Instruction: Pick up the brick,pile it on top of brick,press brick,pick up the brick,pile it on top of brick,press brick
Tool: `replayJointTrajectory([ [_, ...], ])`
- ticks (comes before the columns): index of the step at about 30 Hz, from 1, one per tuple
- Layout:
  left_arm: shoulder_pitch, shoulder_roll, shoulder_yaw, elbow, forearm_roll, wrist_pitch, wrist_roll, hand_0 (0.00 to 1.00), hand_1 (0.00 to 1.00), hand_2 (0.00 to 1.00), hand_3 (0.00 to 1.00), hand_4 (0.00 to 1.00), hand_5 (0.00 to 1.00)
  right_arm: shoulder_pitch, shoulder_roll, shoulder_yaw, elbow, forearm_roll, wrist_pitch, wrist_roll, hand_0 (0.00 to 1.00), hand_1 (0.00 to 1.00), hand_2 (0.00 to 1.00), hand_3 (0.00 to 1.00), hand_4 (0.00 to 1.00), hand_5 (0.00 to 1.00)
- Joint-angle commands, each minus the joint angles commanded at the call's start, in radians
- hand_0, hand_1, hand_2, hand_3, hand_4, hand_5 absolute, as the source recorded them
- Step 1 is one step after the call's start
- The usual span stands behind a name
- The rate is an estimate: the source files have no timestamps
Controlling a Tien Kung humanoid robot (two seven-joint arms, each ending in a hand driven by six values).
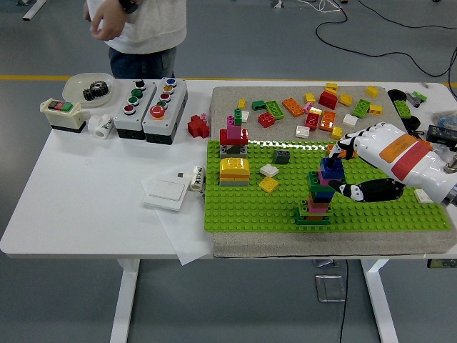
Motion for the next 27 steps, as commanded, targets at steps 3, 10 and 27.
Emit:
replayJointTrajectory([
  [3, 0.000, 0.001, 0.001, 0.000, -0.001, 0.000, -0.001, 0.452, 0.549, 0.595, 0.624, 0.663, 0.794, 0.001, -0.001, 0.006, 0.005, 0.007, -0.010, 0.004, 0.279, 0.456, 0.553, 0.532, 0.715, 0.412],
  [10, 0.000, 0.000, 0.001, 0.001, -0.002, -0.001, -0.001, 0.451, 0.548, 0.592, 0.623, 0.662, 0.793, 0.004, -0.002, 0.021, 0.010, 0.016, -0.029, 0.011, 0.279, 0.457, 0.553, 0.535, 0.715, 0.412],
  [27, 0.010, -0.001, -0.006, 0.002, 0.009, -0.002, 0.002, 0.451, 0.548, 0.592, 0.624, 0.661, 0.793, 0.001, 0.028, 0.053, -0.035, 0.159, -0.145, -0.019, 0.371, 0.533, 0.607, 0.566, 0.733, 0.421],
])
